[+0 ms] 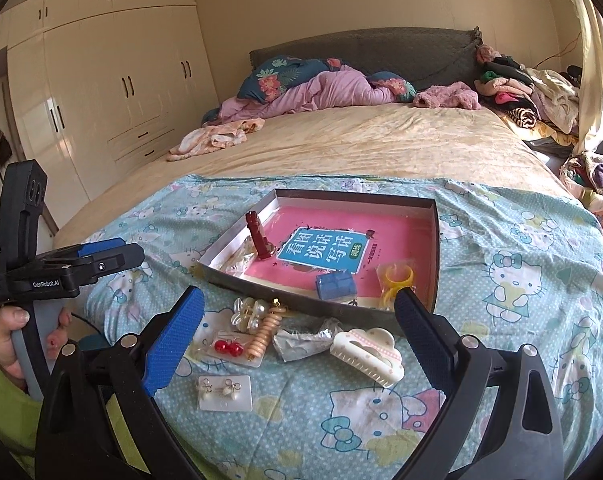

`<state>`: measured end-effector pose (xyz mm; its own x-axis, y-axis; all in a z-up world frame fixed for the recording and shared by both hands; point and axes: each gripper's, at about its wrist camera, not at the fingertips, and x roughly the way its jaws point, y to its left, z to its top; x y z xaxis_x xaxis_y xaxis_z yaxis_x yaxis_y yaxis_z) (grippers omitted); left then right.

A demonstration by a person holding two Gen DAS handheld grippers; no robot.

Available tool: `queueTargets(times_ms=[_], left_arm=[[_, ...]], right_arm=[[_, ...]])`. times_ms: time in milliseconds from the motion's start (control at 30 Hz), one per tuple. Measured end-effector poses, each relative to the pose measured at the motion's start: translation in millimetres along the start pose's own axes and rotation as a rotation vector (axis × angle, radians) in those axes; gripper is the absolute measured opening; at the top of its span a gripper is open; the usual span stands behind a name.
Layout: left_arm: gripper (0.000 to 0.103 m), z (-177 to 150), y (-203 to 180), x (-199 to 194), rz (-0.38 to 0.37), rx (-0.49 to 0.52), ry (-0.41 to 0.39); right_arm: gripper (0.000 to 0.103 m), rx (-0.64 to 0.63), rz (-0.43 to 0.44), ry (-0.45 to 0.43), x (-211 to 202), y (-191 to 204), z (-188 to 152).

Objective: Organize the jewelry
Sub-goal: 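Withdraw both tools from the box toward the remaining jewelry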

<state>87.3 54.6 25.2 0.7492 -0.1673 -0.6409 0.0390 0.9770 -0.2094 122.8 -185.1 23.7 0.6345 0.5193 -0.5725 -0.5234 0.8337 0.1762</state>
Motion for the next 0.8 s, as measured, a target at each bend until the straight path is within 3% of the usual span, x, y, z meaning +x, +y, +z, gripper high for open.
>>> queueTargets(times_ms=[800], left_arm=[[0.093,-64,-35,25,-0.026,0.17,0.152]], right_arm=[[0.095,0.05,0.05,0.137,21,-6,-39]])
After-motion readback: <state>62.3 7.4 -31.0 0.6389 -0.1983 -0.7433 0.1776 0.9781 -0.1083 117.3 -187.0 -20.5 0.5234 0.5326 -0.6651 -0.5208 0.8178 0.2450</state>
